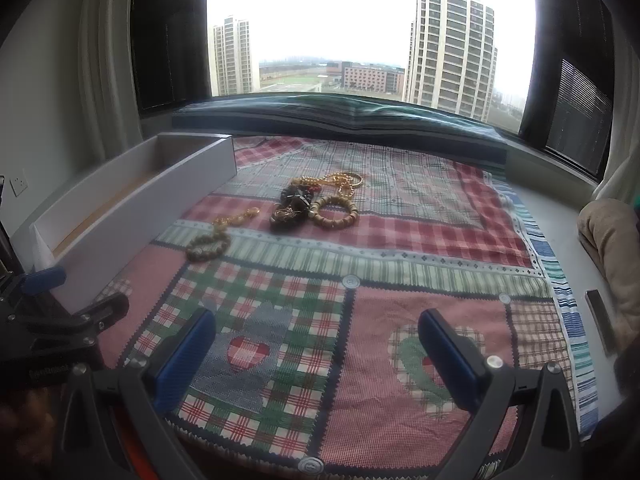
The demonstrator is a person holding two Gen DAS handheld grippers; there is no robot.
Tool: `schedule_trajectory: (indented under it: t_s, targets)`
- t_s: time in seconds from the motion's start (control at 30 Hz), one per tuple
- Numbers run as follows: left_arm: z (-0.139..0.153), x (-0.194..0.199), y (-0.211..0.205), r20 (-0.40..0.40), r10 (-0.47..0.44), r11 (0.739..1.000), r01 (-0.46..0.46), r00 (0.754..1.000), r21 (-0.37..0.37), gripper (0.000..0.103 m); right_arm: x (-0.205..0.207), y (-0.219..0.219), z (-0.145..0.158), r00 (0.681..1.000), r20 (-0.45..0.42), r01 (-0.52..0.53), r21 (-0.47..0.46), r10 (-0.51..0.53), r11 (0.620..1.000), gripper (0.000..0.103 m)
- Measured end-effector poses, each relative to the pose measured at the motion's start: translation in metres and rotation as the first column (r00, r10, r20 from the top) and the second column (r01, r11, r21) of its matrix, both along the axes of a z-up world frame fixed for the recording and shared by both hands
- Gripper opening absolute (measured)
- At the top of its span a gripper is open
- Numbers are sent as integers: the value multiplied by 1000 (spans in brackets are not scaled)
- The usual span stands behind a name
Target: Organize jewelry
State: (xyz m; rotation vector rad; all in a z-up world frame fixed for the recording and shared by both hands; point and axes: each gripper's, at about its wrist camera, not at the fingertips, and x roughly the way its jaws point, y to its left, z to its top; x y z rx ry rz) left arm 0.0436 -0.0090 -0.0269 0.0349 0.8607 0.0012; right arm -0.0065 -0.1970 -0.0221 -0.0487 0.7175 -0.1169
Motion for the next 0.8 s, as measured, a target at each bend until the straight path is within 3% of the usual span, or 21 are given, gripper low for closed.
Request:
schedule_trajectory:
  t_s: [0.23, 0.33, 0.5, 0.63, 0.8]
  targets:
    - [-11, 8, 3, -33, -8, 1000, 7, 999, -8, 103, 2, 1, -5, 1000, -13, -9, -5, 9, 1000, 103]
    - [-22, 23, 18, -89, -35, 994, 26, 995, -109, 103, 5, -1, -8, 1000, -26, -10, -1, 10, 1000, 103]
    - [-52, 78, 55, -218, -50, 953, -19, 975, -302, 102, 11, -9, -17, 999, -49, -3, 10, 3, 1000, 103]
    - [-70, 128, 52, -270, -126, 949, 37, 955, -313, 102, 17, -18, -26, 997, -75, 9, 34, -6, 999, 103]
    - [-90, 187, 48, -313, -131, 966, 50, 941, -254, 102, 29, -33, -33, 994, -106, -1, 115, 13, 993, 103]
